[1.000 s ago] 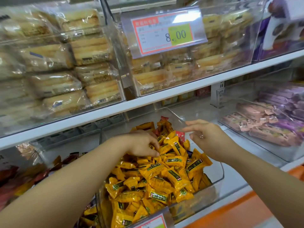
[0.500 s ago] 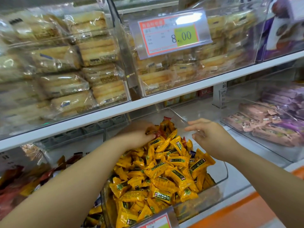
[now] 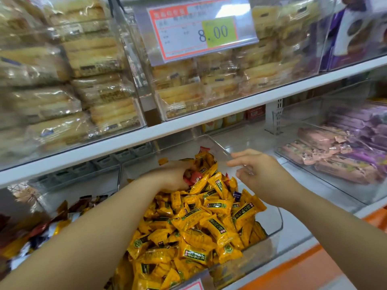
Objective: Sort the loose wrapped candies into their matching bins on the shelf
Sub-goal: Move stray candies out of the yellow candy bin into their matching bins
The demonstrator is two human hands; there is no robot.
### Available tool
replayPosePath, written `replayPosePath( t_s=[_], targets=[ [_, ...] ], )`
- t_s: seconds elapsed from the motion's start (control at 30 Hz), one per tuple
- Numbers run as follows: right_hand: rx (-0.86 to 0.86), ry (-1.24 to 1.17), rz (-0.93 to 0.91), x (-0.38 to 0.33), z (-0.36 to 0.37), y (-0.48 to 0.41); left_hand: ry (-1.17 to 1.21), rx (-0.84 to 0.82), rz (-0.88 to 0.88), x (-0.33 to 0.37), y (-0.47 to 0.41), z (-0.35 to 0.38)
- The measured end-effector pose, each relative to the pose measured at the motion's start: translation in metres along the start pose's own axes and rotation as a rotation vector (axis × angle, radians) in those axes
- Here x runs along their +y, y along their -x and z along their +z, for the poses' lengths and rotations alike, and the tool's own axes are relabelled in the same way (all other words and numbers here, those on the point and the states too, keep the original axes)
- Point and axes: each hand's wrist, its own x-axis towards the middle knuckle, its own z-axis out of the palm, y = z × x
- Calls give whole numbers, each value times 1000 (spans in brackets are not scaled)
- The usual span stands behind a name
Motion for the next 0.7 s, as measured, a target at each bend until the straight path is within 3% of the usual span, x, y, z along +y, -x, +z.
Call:
replayPosePath(
  t_s=[0.3, 0.53, 0.7],
  targets=[
    [-1, 20, 17, -2, 2, 0, 84, -28, 106, 7, -3, 3],
    [3, -2, 18, -1, 1, 0, 182, 104, 65, 0, -5, 8],
    [20, 11, 27, 0, 2, 0, 414, 243, 13, -3, 13, -9]
  ],
)
